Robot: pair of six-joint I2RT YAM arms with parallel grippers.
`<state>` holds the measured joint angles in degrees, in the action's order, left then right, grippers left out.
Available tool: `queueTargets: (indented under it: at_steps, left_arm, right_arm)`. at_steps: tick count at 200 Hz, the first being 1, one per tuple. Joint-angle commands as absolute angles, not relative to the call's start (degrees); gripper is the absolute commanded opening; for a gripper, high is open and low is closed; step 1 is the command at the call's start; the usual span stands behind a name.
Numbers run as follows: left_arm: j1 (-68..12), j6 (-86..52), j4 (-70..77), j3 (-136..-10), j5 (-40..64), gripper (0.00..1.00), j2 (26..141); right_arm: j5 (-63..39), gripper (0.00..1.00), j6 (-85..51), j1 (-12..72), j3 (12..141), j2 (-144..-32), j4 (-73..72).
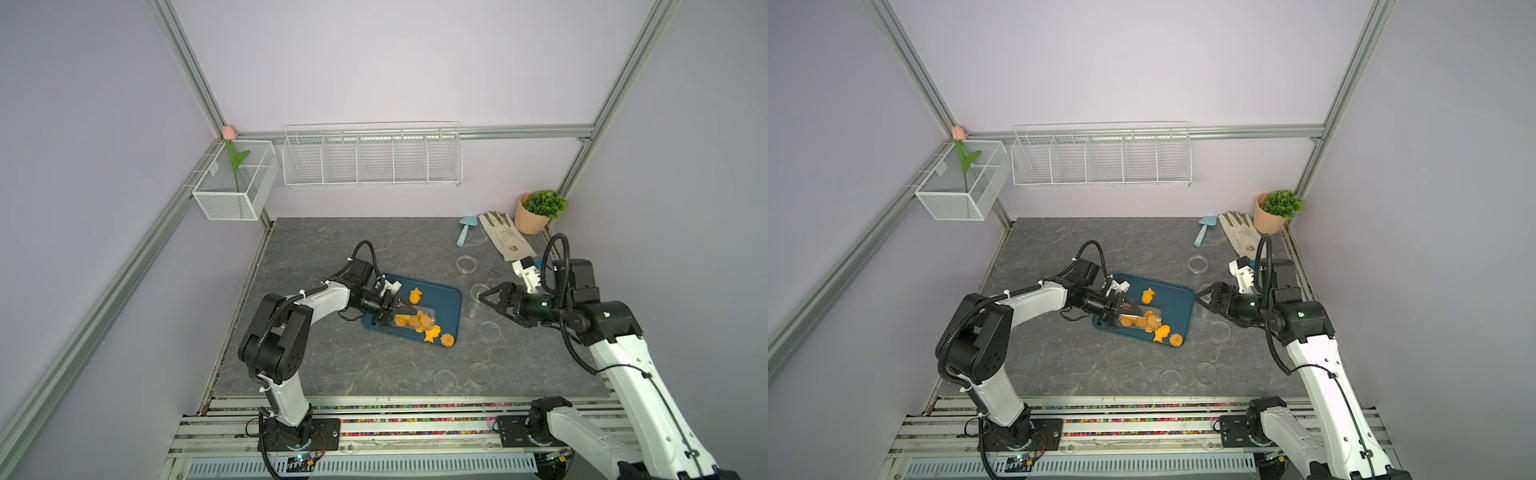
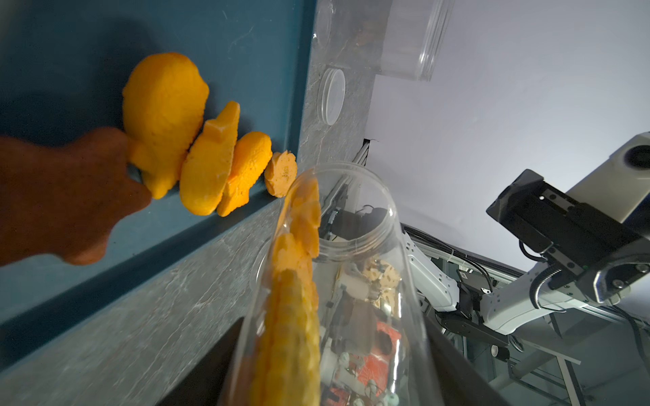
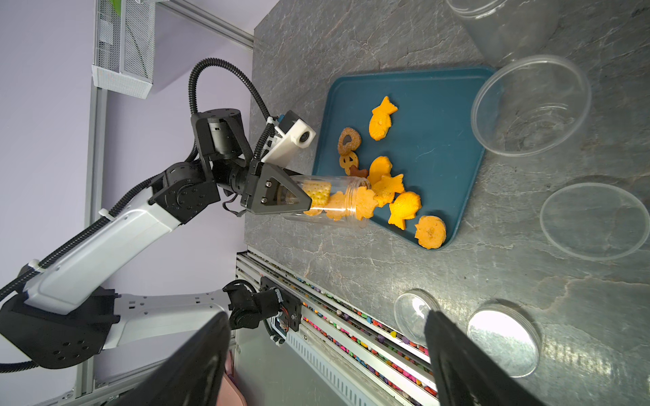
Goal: Pour the cookies out of the jar
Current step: Pour the cookies in the jar onto the tray.
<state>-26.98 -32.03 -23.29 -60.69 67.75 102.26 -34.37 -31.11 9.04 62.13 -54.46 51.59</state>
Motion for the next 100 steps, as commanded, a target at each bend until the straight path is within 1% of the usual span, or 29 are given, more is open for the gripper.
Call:
queueTargets:
  at_steps: [1, 100]
  left_arm:
    - [-26.63, -29.72, -24.63, -63.49, 68.29, 0.70, 103.50]
    - [-26.63, -26.26, -30.20, -67.92, 67.36, 0.70, 105.84]
  right_arm:
    - [-35.42, 0.89, -31.63, 8.79, 61.00, -52.84, 50.85]
    - [-36.29, 0.89, -31.73, 8.81, 60.63, -52.56, 51.50]
